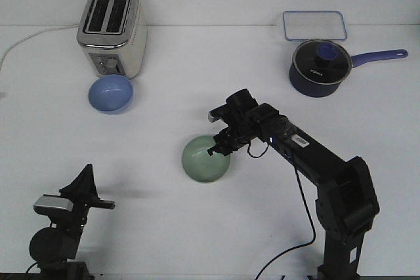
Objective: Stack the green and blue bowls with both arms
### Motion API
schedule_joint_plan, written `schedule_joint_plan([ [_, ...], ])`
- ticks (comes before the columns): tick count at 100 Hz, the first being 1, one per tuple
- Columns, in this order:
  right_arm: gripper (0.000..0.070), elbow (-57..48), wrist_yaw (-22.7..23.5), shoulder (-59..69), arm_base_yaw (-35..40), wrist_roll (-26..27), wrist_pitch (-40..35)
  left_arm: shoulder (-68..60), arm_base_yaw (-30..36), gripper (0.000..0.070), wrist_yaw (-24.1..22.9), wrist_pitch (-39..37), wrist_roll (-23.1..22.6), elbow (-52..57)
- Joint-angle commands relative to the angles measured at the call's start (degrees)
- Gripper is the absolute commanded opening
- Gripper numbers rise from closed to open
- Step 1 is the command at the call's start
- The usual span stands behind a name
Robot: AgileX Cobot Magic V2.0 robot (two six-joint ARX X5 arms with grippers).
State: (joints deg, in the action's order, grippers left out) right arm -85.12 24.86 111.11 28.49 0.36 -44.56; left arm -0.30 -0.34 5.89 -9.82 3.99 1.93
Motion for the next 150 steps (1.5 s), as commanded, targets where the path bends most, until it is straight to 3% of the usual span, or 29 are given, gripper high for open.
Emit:
schedule_joint_plan([
  [1, 0.0006, -0.7, 0.3, 1.5, 0.5, 0.4, -0.1, 0.1, -0.1, 0.001, -0.1, -0.6, 0.0, -1.1],
  [8, 0.0041, -0.7, 0.3, 1.5, 0.5, 0.5, -0.3, 0.1, -0.1, 0.001, -0.1, -0.6, 0.0, -1.1],
  [26, 0.0345, -0.7, 0.2, 1.5, 0.5, 1.3, -0.2, 0.1, -0.1, 0.001, -0.1, -0.6, 0.0, -1.1],
  [45, 0.0551, -0.7, 0.2, 1.5, 0.4, 2.1, -0.2, 0.1, -0.1, 0.001, -0.1, -0.6, 0.0, -1.1],
  [74, 0.0553, -0.9, 0.4, -0.3, -1.3, 2.4, -0.3, 0.1, -0.1, 0.001, -0.1, -0.6, 0.0, -1.1],
  [105, 0.0553, -0.9, 0.4, -10.6, -7.6, 2.1, -1.1, 0.1, -0.1, 0.001, -0.1, -0.6, 0.0, -1.1],
  [124, 0.0552, -0.9, 0.1, -18.4, -13.4, -1.4, -3.9, 0.1, -0.1, 0.0011, -0.1, -0.6, 0.0, -1.1],
  [150, 0.0551, 1.0, -10.0, -29.2, -20.9, -3.4, -5.5, 0.1, -0.1, 0.001, -0.1, -0.6, 0.0, -1.1],
])
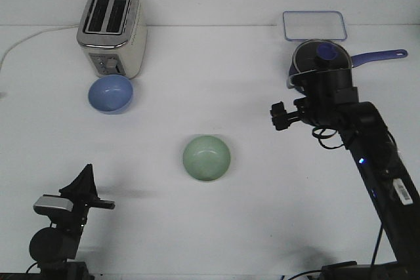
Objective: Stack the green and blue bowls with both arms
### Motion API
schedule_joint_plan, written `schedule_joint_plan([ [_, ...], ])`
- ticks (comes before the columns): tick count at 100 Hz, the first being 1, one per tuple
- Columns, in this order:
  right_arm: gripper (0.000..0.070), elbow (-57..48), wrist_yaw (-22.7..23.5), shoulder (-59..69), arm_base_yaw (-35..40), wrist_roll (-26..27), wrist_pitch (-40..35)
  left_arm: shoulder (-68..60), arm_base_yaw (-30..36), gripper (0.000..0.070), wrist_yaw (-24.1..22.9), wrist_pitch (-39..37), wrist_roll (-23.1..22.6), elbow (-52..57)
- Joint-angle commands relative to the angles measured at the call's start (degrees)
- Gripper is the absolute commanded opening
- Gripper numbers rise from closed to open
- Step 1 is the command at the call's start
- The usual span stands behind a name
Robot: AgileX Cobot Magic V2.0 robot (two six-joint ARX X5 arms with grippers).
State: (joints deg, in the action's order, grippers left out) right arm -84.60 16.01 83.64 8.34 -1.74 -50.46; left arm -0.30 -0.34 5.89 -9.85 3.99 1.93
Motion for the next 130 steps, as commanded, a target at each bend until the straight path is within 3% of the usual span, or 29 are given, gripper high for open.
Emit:
schedule_joint_plan([
  [1, 0.0552, 0.6, -1.2, -1.9, -0.9, -1.4, 0.5, 0.1, -0.1, 0.001, -0.1, -0.6, 0.0, -1.1],
  [19, 0.0551, 8.6, -1.9, -11.5, -4.0, -1.4, 6.0, 0.1, -0.1, 0.001, -0.1, -0.6, 0.0, -1.1],
  [38, 0.0551, 21.7, -8.8, -22.7, -4.3, -1.1, 14.6, 0.1, -0.1, 0.001, -0.1, -0.6, 0.0, -1.1],
  [78, 0.0551, 48.5, -8.1, -44.5, -4.1, -0.5, 34.6, 0.1, -0.1, 0.001, -0.1, -0.6, 0.0, -1.1],
  [105, 0.0551, 56.3, -8.5, -52.0, -4.1, 2.0, 40.5, 0.1, -0.1, 0.001, -0.1, -0.5, 0.0, -1.1],
  [130, 0.055, 56.9, -8.6, -52.9, -4.1, 1.9, 42.8, 0.1, -0.1, 0.001, -0.1, -0.6, 0.0, -1.1],
])
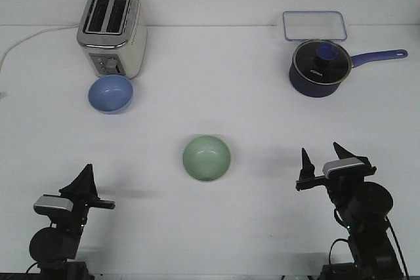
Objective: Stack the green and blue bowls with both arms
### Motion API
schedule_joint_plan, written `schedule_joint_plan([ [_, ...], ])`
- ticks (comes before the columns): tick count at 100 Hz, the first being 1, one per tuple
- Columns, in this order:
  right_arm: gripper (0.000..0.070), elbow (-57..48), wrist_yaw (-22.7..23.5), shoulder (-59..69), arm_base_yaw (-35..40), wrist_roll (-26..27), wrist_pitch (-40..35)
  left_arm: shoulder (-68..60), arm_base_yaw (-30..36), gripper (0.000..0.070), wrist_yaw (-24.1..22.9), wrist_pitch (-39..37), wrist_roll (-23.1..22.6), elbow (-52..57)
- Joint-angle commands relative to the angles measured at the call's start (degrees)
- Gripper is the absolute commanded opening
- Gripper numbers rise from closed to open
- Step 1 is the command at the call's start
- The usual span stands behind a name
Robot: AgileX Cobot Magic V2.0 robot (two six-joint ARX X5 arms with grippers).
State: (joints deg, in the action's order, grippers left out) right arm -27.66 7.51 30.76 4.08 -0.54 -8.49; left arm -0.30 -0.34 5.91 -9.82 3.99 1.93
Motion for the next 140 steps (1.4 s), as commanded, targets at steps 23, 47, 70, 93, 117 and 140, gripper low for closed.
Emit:
schedule_joint_plan([
  [23, 0.055, 0.0, 0.0, 0.0, 0.1, 0.7, 1.2, 0.1, -0.1, 0.001, -0.1, -0.6, 0.0, -1.1],
  [47, 0.055, 0.0, 0.0, 0.0, 0.1, 0.7, 1.2, 0.1, -0.1, 0.0011, -0.1, -0.6, 0.0, -1.1],
  [70, 0.055, 0.0, -0.1, 0.0, 0.1, 0.7, 1.2, 0.1, -0.1, 0.001, -0.1, -1.0, 0.1, -1.1],
  [93, 0.055, 0.0, -0.1, 0.0, 0.1, 0.7, 1.2, 0.1, -0.1, 0.001, -0.1, -2.1, 0.0, -0.5],
  [117, 0.055, 0.0, -0.1, 0.0, 0.1, 0.7, 1.2, -1.1, -0.1, 0.001, -0.6, 1.2, 2.3, 6.2],
  [140, 0.055, 0.0, -0.1, 0.0, 0.1, 0.7, 1.2, -10.6, -0.1, 0.001, -1.9, 12.3, 4.1, 20.9],
])
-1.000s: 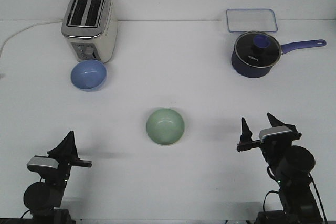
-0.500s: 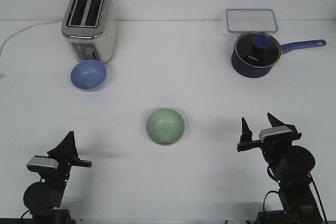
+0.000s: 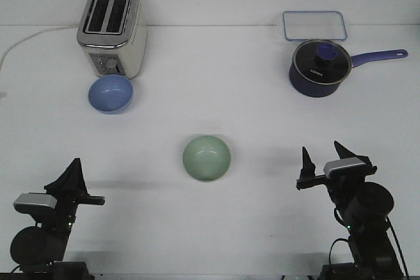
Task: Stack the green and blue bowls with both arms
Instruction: 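Reach the left gripper forward toward the light blue bowl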
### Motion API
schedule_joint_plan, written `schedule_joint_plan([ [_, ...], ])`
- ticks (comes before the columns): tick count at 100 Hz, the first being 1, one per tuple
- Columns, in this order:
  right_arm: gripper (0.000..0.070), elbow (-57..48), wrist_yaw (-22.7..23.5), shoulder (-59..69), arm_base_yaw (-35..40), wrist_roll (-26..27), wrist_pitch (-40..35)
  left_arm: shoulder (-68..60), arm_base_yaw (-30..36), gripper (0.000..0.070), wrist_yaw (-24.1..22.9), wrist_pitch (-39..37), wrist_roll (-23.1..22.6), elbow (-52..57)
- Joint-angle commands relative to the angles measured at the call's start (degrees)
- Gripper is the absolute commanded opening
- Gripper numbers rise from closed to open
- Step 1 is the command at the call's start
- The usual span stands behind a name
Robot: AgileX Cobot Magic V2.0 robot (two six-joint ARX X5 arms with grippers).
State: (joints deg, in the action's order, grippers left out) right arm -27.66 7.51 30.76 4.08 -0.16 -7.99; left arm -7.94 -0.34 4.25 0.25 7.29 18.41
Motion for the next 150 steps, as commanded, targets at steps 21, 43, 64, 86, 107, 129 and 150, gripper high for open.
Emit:
schedule_joint_plan([
  [21, 0.055, 0.0, -0.1, 0.0, 0.1, 0.4, 0.7, -18.0, -0.1, 0.0011, -0.2, 14.1, 0.8, 20.8],
  [43, 0.055, 0.0, -0.1, 0.0, 0.1, 0.4, 0.7, -35.5, 0.0, 0.001, -0.1, 28.2, -0.2, 37.4],
  [64, 0.055, 0.0, -0.1, 0.0, 0.1, 0.4, 0.7, -48.7, 0.0, 0.0011, 0.3, 38.8, -4.9, 47.1],
  [86, 0.055, 0.0, 0.0, 0.0, 0.1, 0.4, 0.7, -55.5, 0.0, 0.0015, 0.3, 40.3, -6.0, 48.0],
  [107, 0.0549, 0.0, -0.1, 0.0, 0.1, 0.4, 0.7, -56.2, 0.0, 0.0014, 0.3, 40.0, -6.0, 48.0],
  [129, 0.0549, 0.0, -0.1, 0.0, 0.1, 0.4, 0.7, -56.2, 0.0, 0.0015, 0.3, 40.1, -5.1, 48.0],
  [150, 0.0549, 0.0, -0.1, 0.0, 0.1, 0.4, 0.7, -56.2, 0.0, 0.0214, 0.3, 40.6, -5.1, 48.0],
])
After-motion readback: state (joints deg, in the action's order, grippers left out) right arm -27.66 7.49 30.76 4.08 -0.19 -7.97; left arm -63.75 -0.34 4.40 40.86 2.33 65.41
